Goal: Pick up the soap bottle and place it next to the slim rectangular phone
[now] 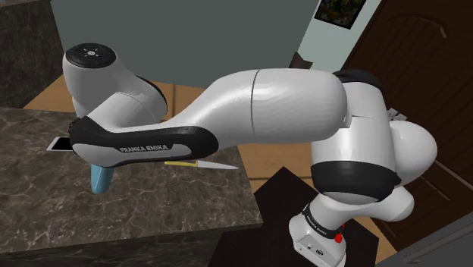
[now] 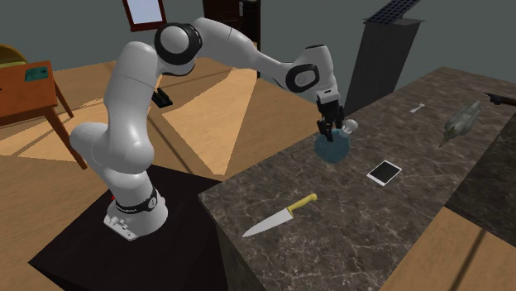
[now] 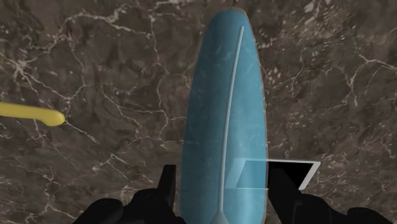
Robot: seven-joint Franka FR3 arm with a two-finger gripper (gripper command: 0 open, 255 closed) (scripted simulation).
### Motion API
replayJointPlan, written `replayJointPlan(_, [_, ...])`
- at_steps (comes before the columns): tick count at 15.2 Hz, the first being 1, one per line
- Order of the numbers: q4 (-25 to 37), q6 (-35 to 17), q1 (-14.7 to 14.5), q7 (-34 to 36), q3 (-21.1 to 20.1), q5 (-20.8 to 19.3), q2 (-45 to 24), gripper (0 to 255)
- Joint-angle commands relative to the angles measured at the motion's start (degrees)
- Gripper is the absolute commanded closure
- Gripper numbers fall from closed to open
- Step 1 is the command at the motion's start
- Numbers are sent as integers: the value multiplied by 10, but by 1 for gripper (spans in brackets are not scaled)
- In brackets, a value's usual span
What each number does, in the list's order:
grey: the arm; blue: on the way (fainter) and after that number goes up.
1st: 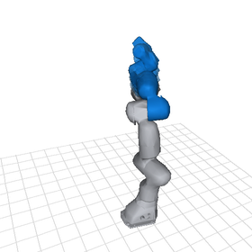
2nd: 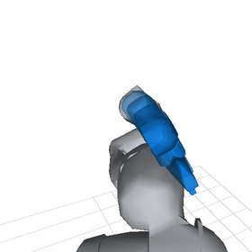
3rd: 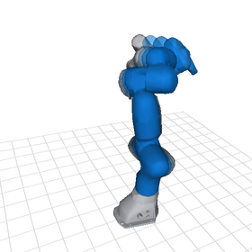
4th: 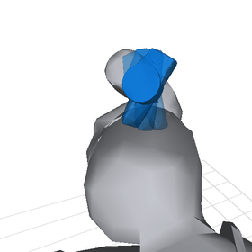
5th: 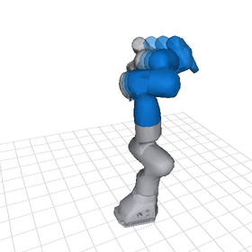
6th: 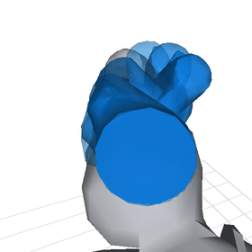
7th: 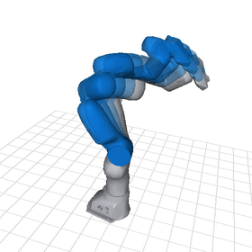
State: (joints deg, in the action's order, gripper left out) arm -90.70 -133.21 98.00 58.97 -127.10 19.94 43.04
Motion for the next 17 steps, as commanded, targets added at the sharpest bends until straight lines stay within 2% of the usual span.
replayJointPlan(1, [2,-1,2,0,-2,1,3,255])
replayJointPlan(6, [2,-1,2,0,-2,1,3,255])
replayJointPlan(7, [2,-1,2,0,-2,1,3,0])
replayJointPlan(12, [2,-1,2,0,-2,1,3,0])
replayJointPlan(16, [-5,39,-42,16,33,-28,-41,0])
replayJointPlan(17, [-5,39,-42,16,33,-28,-41,0])
